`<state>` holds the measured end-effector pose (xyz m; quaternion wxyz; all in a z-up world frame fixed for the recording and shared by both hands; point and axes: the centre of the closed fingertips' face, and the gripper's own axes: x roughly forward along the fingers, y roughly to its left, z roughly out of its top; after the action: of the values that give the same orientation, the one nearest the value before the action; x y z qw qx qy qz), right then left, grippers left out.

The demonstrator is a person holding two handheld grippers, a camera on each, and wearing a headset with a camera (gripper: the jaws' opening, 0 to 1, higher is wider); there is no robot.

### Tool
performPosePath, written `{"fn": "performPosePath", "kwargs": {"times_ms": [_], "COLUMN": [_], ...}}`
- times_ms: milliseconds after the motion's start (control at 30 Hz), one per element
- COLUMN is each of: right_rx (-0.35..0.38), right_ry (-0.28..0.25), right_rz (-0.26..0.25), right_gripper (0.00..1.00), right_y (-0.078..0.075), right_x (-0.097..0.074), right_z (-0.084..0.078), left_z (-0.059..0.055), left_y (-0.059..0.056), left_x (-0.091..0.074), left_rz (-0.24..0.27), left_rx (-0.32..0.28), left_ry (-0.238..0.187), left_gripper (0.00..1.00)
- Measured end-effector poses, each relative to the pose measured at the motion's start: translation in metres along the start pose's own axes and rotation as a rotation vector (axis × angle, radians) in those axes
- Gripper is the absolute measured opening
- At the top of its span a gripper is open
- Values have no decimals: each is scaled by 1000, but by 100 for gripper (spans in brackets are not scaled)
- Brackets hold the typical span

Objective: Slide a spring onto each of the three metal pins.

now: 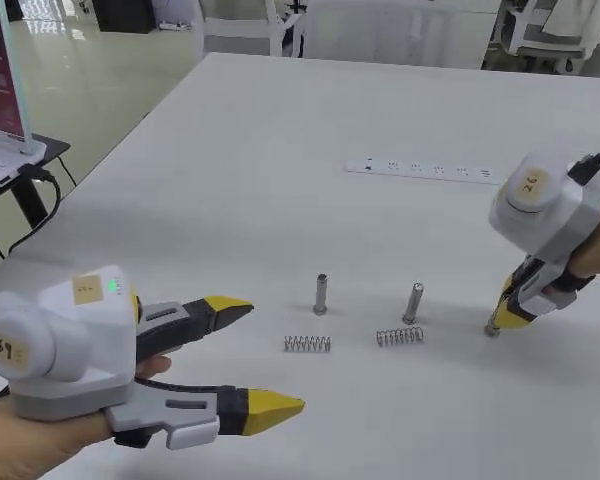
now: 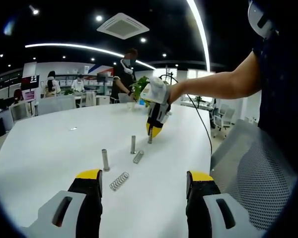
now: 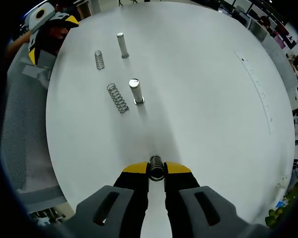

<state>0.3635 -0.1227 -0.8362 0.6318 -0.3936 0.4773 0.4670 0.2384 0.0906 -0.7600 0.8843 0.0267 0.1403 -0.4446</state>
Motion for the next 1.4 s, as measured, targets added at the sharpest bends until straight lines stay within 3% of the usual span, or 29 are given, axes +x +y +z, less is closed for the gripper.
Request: {"fn": "performPosePath", "kwargs": {"times_ms": [733, 1400], "right_rx": [2, -36], "right_ry": [3, -42], "right_rz": [6, -22], "right_gripper": [10, 21], "right_y": [6, 7], "right_x": [8, 2], "right_z": [1, 13], "left_z": [1, 0], "left_y": [0, -1], "left_x": [-3, -2], "left_rz": [0, -4], "left_rx": [4, 7], "left_ry": [0, 0], "left_gripper": [64, 64]}}
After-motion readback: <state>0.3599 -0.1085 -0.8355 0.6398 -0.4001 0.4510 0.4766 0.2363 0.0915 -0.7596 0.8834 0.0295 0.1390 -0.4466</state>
